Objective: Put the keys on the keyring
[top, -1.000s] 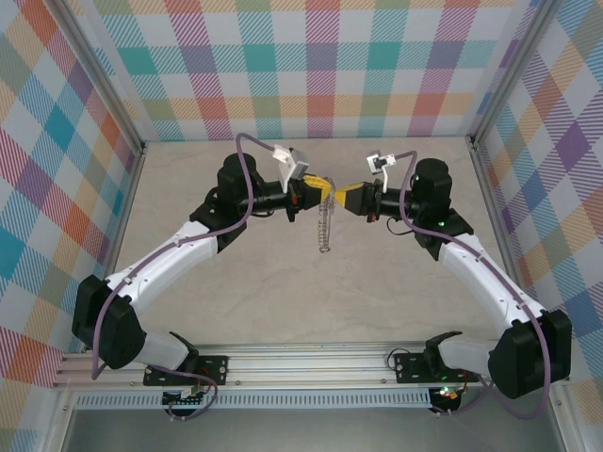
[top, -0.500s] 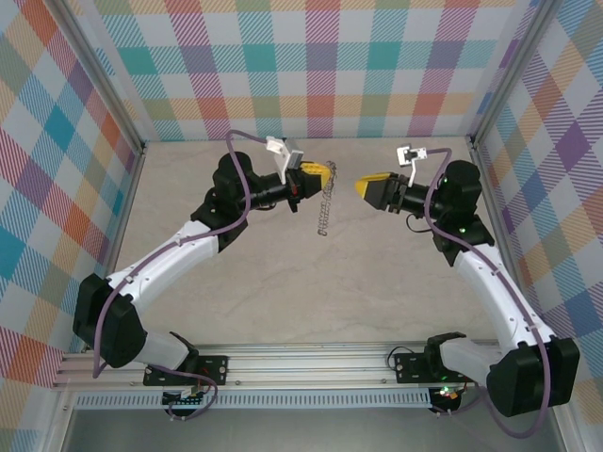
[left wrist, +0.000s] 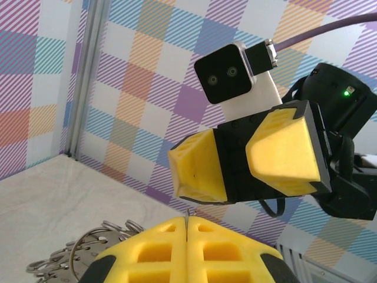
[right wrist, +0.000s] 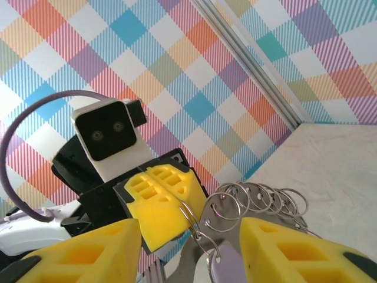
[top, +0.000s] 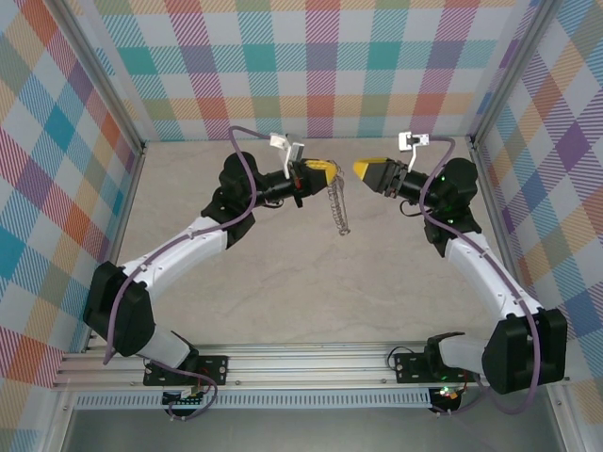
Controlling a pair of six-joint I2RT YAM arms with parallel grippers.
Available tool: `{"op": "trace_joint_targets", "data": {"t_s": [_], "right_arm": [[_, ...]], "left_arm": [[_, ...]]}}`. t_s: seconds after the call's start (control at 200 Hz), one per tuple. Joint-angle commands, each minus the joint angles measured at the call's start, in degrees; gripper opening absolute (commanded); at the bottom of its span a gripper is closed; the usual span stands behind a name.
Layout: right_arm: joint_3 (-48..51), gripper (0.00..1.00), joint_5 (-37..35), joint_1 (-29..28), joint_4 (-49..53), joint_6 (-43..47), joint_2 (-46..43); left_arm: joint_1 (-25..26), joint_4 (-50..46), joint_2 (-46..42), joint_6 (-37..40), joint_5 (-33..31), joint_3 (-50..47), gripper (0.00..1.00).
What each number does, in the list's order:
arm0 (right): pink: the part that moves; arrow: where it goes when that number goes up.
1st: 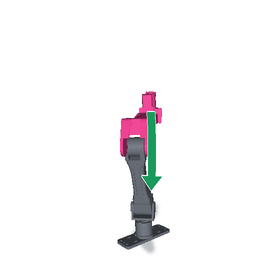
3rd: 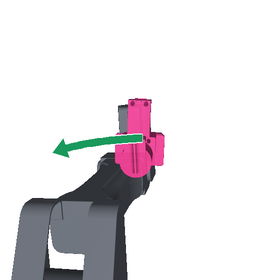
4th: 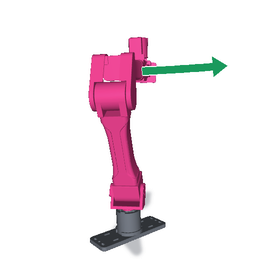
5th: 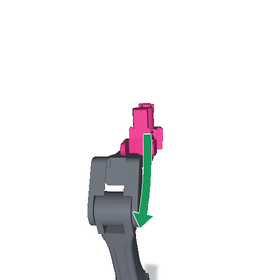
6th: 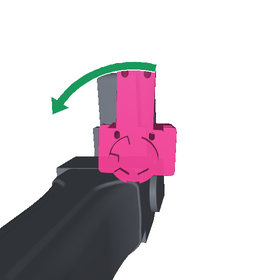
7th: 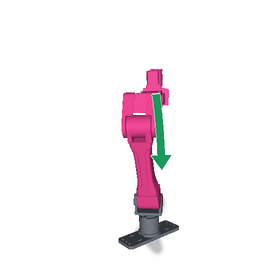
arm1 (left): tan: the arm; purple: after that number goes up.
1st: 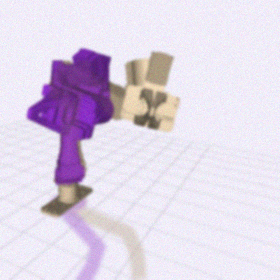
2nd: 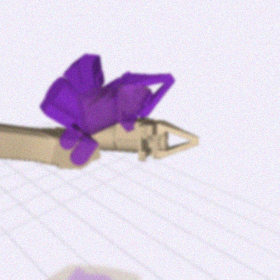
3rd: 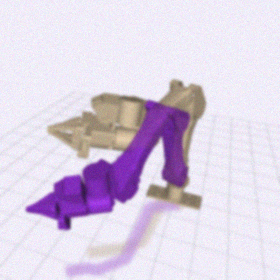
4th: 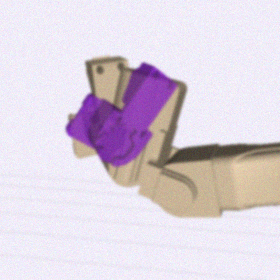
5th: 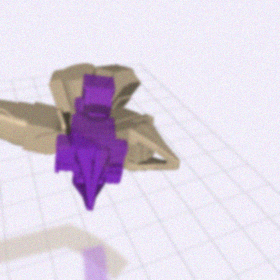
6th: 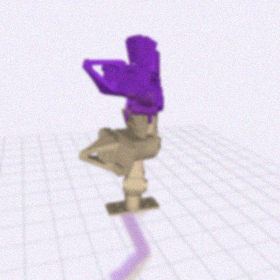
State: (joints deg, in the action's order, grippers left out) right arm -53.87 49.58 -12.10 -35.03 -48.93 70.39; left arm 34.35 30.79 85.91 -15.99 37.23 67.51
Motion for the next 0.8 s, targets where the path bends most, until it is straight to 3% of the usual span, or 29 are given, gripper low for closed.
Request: {"op": "trace_joint_targets", "data": {"t_s": [0.0,0.165,0.795], "right_arm": [[1.1,0.47,0.9,-0.6,-8.7,-3.4,0.8],[2.0,0.45,1.4,-1.4,-14.3,-5.9,2.6],[3.4,0.33,1.1,-2.3,-17.8,-6.4,5.7]], "left_arm": [[-0.8,7.5,0.8,-4.0,1.8,1.2,0.00],[-0.9,11.1,2.6,-7.1,2.2,2.0,0.00],[-0.9,16.3,5.2,-12.9,3.0,3.7,0.00]]}}
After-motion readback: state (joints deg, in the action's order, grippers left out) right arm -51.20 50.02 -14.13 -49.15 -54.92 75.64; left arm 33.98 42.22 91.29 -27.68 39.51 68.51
